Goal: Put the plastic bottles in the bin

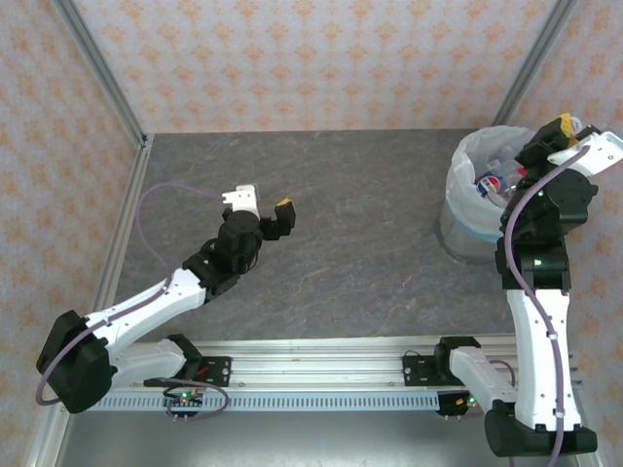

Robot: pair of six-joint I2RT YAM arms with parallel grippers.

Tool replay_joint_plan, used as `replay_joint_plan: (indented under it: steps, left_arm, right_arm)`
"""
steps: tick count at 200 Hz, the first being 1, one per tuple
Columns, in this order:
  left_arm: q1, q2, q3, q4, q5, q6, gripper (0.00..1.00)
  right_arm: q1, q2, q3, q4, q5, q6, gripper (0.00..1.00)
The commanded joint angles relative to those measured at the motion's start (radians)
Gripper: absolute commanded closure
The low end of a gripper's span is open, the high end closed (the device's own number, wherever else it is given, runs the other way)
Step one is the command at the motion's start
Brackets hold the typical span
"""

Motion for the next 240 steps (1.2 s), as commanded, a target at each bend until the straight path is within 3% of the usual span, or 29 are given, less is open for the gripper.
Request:
replay_joint_plan:
  steps: [1,42,67,108,192,198,208,220,240]
  left_arm:
    - [0.01,-0.032,-0.018,-0.031,-0.072,-0.034,0.0]
    - [0.021,-0.05,-0.029,-0.054,-0.083,-0.047,0.0]
    - [0.024,-0.05,-0.034,-0.056,-0.087,-0.056,0.0]
    - [0.031,-0.021,-0.018,-0.058,-0.079,-0.065,0.0]
    - [0.035,-0.012,-0.024,-0.056,-0.068,-0.081,0.0]
    - [0.035,-0.013,-0.024,-0.056,-0.067,-0.081,0.0]
    - [0.035,-0.015,-0.025,-0.059,-0.067,-0.082,0.0]
    - [0.036,-0.019,-0.026,-0.062,-0.068,-0.082,0.0]
    - [0.037,-0.028,-0.031,-0.065,-0.078,-0.083,0.0]
  right_arm:
    - [-0.045,0.019,-0.037,0.119,0.025,0.034,1.0]
    - [-0.147,0.078,-0.058,0.099,-0.028,0.112,1.0]
    - [-0.185,0.123,-0.056,0.071,-0.135,0.122,1.0]
    - [-0.197,0.196,-0.124,0.185,-0.176,0.089,1.0]
    - [-0.197,0.36,-0.211,0.229,-0.296,0.254,1.0]
    - [-0.197,0.375,-0.211,0.226,-0.287,0.26,0.93]
    - [-0.196,0.402,-0.205,0.213,-0.277,0.253,0.69]
    - [-0.197,0.425,-0.171,0.144,-0.246,0.247,0.49]
    - [-0.196,0.439,-0.103,-0.005,-0.201,0.24,0.4]
